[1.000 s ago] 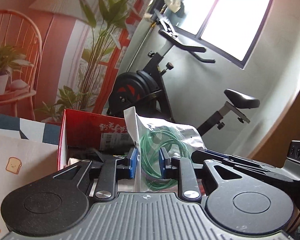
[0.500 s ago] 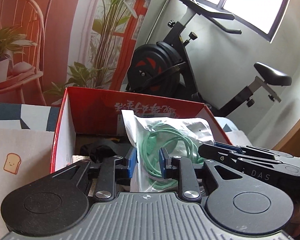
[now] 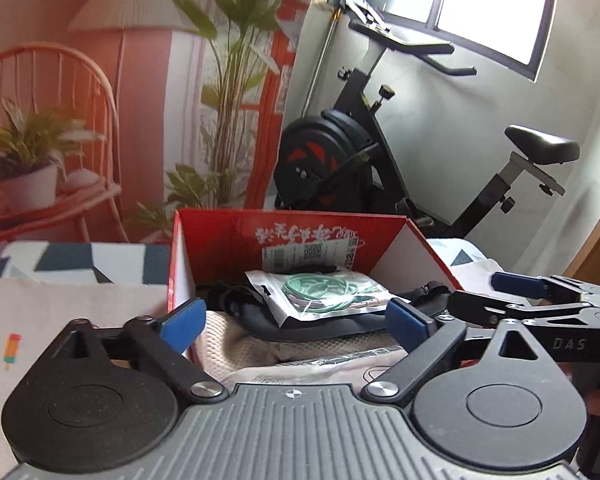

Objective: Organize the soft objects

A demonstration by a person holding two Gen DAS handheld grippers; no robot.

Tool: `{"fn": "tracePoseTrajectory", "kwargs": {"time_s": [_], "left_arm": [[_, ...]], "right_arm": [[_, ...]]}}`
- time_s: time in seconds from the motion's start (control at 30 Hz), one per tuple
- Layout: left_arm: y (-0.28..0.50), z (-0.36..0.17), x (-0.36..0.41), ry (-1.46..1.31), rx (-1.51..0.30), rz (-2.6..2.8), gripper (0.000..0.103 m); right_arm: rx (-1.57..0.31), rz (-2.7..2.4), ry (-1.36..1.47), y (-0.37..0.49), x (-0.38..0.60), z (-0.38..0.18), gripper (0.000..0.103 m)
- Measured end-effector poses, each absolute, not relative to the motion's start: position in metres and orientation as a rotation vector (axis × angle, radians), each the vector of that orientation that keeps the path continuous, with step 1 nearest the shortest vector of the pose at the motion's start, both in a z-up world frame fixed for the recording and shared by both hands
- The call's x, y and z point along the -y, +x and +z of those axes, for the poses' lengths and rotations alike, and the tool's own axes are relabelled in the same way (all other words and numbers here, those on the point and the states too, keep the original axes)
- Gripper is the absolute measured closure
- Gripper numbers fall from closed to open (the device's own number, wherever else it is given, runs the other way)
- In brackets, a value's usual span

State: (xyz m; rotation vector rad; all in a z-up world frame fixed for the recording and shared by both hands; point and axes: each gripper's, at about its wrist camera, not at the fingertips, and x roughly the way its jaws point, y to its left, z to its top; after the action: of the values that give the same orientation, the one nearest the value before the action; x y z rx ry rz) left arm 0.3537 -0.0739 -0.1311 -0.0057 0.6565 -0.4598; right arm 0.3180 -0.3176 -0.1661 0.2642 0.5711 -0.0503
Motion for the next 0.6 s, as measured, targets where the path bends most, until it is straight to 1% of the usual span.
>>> {"fn": "tracePoseTrajectory", "kwargs": {"time_s": [0.07, 0.33, 0.6], "left_arm": [[0.339, -0.119, 0.07, 0.007, -0.623, -0.441, 0.0], [0.283, -0.072, 0.045, -0.043, -0.558, -0.384, 0.0], [0.208, -0.024, 0.026, 0.004, -0.468, -0.322, 0.0]], "right_arm": [[-0.543, -0.066, 0.251, 0.305, 0.312, -0.154, 0.0], [-0.486, -0.137, 0.264, 0.251, 0.291, -0.101, 0.0], [-0.431, -0.187, 0.212, 0.181, 0.257, -0.044, 0.0]]}}
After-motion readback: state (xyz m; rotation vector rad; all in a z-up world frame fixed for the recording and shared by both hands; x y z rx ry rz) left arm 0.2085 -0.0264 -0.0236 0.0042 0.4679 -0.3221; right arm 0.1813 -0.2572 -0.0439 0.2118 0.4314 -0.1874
